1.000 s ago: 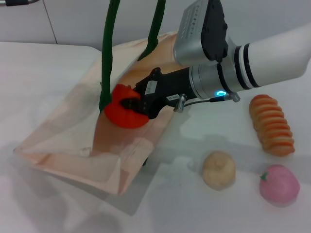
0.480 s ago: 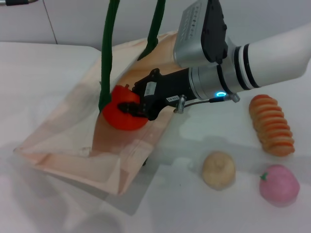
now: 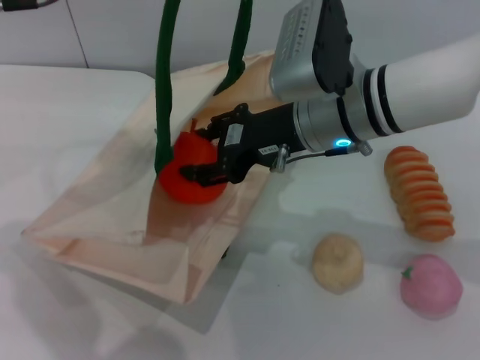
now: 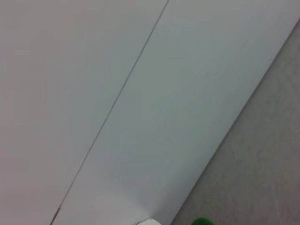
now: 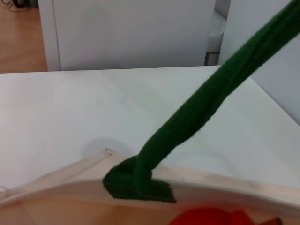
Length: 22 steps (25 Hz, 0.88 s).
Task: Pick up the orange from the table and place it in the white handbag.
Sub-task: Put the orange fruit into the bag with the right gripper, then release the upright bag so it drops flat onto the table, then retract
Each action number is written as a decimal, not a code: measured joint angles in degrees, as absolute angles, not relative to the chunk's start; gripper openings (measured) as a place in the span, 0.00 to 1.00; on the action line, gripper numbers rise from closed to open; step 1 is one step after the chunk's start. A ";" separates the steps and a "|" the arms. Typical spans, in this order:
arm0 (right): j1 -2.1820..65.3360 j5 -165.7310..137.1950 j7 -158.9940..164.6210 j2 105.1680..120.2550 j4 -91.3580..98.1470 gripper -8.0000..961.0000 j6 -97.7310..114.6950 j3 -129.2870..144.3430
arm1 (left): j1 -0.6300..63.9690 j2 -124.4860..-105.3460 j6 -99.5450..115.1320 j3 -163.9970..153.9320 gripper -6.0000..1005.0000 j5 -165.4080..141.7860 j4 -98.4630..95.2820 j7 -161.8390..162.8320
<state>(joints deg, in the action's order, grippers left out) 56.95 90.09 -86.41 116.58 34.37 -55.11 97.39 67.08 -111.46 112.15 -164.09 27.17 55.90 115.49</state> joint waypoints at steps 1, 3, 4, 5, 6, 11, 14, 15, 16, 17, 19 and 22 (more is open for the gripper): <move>56.96 90.09 -86.34 116.56 34.37 0.51 -55.11 97.30 | 67.02 -111.43 112.15 -164.09 0.11 27.17 55.90 115.49; 56.95 90.02 -86.22 116.44 34.37 0.58 -55.11 97.07 | 66.82 -111.36 112.15 -164.09 0.10 27.16 55.90 115.49; 56.94 89.92 -86.11 116.39 34.37 0.61 -55.11 97.02 | 66.69 -111.32 112.13 -164.09 0.10 27.16 55.90 115.49; 56.92 89.81 -85.88 116.32 34.37 0.64 -55.11 96.99 | 66.56 -111.31 112.11 -164.09 0.10 27.16 55.90 115.49; 56.92 89.70 -85.67 116.26 34.37 0.67 -55.11 96.98 | 66.47 -111.31 112.09 -164.09 0.10 27.15 55.90 115.49; 56.86 89.32 -84.29 115.86 34.37 0.76 -55.14 96.85 | 66.08 -111.22 112.00 -164.09 0.10 27.15 55.90 115.49; 56.67 89.19 -83.75 115.54 34.37 0.79 -55.22 96.66 | 65.31 -111.07 111.82 -164.09 0.11 27.77 55.90 115.49; 56.61 88.88 -83.40 115.41 34.37 0.80 -55.27 96.57 | 65.09 -111.04 111.78 -164.09 0.11 28.08 55.90 115.49; 56.57 88.42 -82.93 115.31 34.37 0.81 -55.29 96.45 | 64.86 -111.02 111.74 -164.09 0.11 28.43 55.89 115.49; 56.53 87.37 -82.21 115.25 34.40 0.81 -55.32 96.01 | 64.44 -110.97 111.69 -164.09 0.11 29.14 55.88 115.49; 56.44 84.18 -80.43 115.16 34.55 0.81 -55.36 94.18 | 63.98 -110.74 111.64 -164.09 0.11 29.72 55.48 115.47; 55.83 78.83 -78.17 115.16 35.54 0.82 -55.60 90.10 | 63.44 -109.84 111.53 -164.09 0.11 29.93 53.30 115.45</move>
